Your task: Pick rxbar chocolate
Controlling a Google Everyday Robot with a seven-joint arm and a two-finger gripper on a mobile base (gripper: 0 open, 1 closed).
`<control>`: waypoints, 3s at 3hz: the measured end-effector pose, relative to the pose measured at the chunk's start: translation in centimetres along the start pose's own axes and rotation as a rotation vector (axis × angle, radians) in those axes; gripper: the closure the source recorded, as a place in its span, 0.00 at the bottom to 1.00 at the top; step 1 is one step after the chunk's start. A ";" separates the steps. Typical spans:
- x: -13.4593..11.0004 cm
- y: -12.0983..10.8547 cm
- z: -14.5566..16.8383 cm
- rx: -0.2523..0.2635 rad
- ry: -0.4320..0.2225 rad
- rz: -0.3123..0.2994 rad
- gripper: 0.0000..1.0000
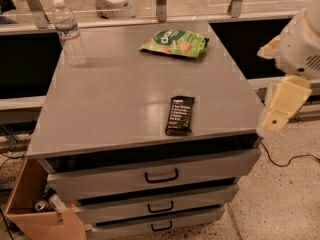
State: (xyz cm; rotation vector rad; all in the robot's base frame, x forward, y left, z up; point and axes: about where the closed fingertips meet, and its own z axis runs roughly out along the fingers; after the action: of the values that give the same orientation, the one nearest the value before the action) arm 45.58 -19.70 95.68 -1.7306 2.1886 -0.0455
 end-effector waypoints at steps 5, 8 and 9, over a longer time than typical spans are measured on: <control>-11.5 -1.2 15.8 -0.166 -0.366 0.086 0.19; -12.7 0.4 16.2 -0.227 -0.416 0.092 0.88; -13.6 0.1 15.2 -0.228 -0.441 0.072 1.00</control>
Offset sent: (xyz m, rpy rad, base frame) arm 0.0844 0.1005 -0.0796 0.3066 -0.0231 0.0518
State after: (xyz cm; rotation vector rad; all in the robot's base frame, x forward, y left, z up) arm 52.51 -3.94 84.77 -1.5829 1.9772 0.5692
